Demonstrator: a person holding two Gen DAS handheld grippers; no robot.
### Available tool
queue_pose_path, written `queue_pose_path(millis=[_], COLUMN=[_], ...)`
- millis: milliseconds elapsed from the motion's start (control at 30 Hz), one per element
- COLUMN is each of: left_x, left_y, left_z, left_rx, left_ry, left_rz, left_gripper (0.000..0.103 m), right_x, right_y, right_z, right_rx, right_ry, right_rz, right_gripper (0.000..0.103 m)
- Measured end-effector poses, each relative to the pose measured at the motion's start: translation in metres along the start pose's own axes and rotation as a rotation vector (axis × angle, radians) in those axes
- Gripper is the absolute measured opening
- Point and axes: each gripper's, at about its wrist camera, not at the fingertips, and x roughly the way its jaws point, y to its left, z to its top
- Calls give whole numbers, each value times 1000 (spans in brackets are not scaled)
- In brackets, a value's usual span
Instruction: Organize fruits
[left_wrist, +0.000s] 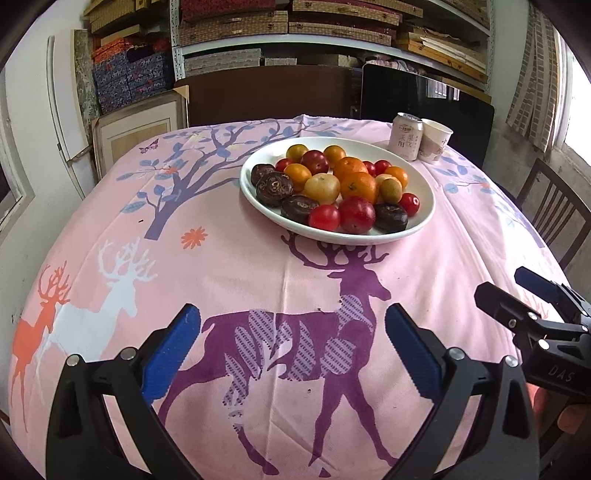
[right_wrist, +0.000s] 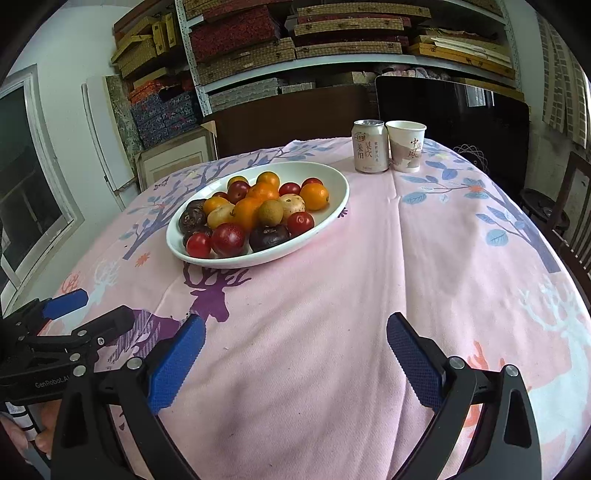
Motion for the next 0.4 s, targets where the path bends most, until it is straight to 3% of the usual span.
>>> queue_pose_path(millis=[400], left_x=[37], left_y=[4], left_z=[-15], left_rx=[-2], left_ry=[85], left_rz=[24], left_gripper=[98], right_x=[20], right_y=[-11], right_z=[-10], right_rx=[23], right_ry=[89], right_rz=[28], right_gripper=[99])
